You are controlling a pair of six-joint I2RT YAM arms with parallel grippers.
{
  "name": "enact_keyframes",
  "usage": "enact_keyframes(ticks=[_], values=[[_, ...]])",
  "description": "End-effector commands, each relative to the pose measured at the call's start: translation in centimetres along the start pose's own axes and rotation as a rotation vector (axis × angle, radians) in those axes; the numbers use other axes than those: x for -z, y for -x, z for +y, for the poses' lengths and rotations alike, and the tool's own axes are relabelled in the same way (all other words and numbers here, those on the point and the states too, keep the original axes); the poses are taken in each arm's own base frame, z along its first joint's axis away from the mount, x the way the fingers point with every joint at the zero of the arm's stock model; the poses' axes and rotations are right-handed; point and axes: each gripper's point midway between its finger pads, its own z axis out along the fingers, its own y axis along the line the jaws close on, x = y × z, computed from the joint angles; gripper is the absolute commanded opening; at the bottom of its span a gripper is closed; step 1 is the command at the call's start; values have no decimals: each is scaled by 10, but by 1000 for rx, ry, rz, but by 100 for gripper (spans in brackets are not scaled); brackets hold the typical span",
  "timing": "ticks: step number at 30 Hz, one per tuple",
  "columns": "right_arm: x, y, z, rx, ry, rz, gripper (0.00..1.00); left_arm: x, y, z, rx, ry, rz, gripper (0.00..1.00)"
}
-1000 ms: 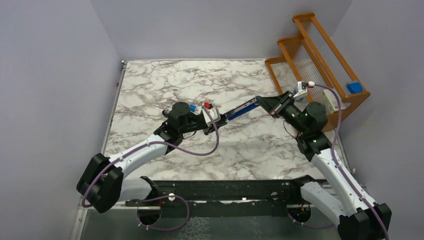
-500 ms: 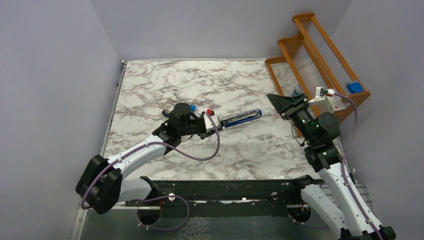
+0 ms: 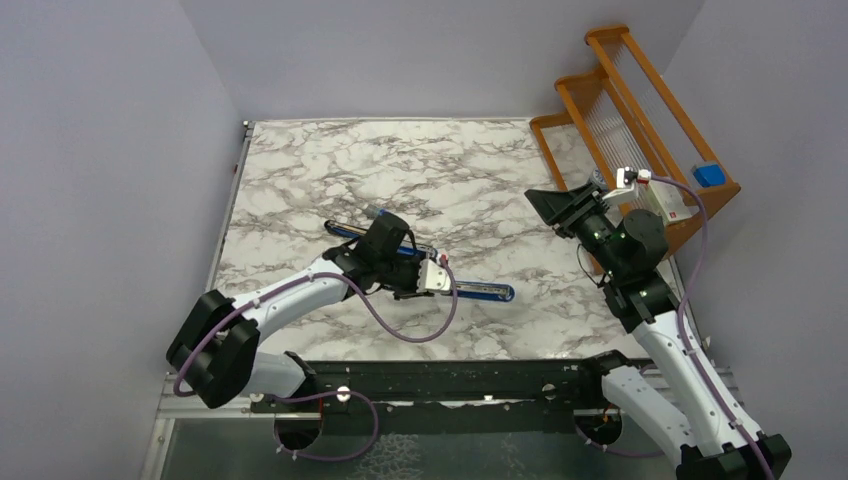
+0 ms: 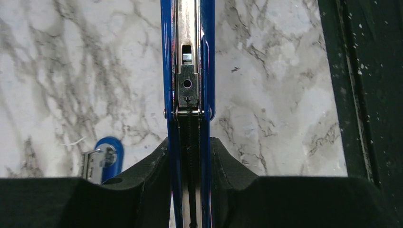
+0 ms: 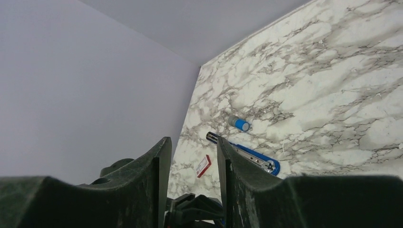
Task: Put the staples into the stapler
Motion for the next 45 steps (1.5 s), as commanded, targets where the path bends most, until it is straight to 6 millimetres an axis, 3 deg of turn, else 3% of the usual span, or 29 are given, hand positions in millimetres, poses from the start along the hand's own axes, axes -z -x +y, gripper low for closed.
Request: enact_keyframes(ticks=[1,13,20,23,25,32,42,45], values=[[-1,-12,-2,33,14,67,44,-10,-6,-14,-77,-88,66,0],[-3,-31,-17,42,-5,136,46,-28,-35,-23,-57,-132,155,0],[-5,-40,-27,76,-21,173,47,-36,-58,-9,-6,-94,271,0],[-8,-49,-38,92,-41,203,48,-38,-61,-8,-2,-95,282,15],[-10,-56,-45,108,-45,225,49,-38,-61,-8,-5,-95,281,23],[-15,-73,-78,206,-75,251,54,-36,-53,-5,1,-85,262,33],[-25,-62,-98,326,-142,212,60,-34,-40,1,9,-63,213,49],[-29,-64,-99,362,-115,207,62,-28,-25,13,25,-16,153,51]])
